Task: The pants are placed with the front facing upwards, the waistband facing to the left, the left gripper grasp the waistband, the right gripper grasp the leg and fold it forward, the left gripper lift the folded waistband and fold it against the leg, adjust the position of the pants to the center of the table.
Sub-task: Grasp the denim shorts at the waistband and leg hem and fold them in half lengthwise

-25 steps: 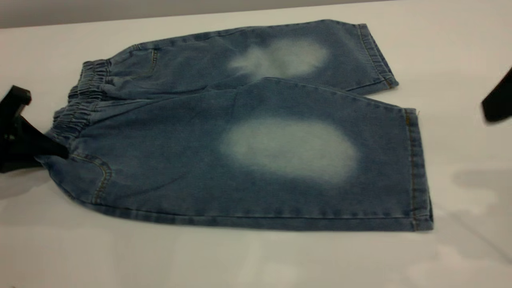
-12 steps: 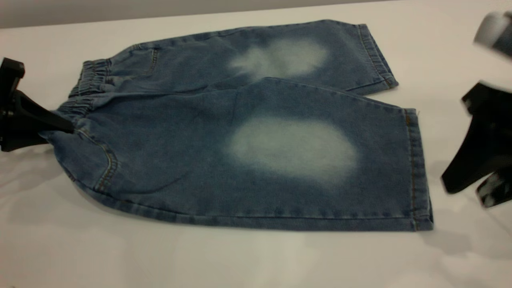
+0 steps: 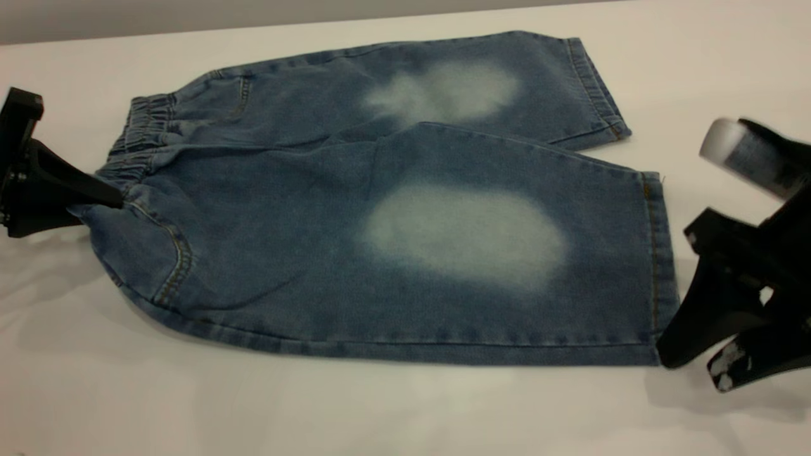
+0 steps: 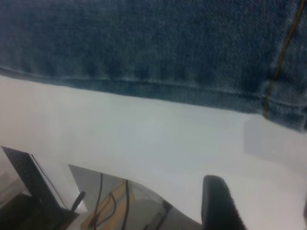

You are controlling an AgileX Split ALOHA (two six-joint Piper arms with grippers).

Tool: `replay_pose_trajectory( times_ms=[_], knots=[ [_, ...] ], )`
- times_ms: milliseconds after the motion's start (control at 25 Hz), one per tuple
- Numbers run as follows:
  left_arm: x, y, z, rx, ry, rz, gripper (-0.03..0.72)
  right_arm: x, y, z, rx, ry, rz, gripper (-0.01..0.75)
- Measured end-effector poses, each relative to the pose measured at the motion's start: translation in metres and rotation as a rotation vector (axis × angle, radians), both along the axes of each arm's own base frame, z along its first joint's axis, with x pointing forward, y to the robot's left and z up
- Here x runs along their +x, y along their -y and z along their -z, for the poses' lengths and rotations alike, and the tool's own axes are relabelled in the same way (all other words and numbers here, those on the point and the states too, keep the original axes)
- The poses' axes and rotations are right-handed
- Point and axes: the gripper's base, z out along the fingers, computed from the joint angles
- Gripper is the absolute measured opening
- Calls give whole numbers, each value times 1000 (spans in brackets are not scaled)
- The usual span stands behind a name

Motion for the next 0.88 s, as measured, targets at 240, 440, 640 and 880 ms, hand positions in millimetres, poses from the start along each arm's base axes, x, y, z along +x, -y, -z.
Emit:
replay_pose_trajectory(
  times_ms=[240,440,640,880],
  knots=[
    [0,0,0,-3,-1,-8,99,5,1,7,-11,40,35,315],
    [1,0,-1,-10,4,-10,99,6,1,8,-16,54,32,315],
    [1,0,-1,-10,5,-10,99,6,1,9,-20,48,35,315],
    [1,0,-1,-10,5,-12,99,11,-2,16,17,18,0,315]
  ],
)
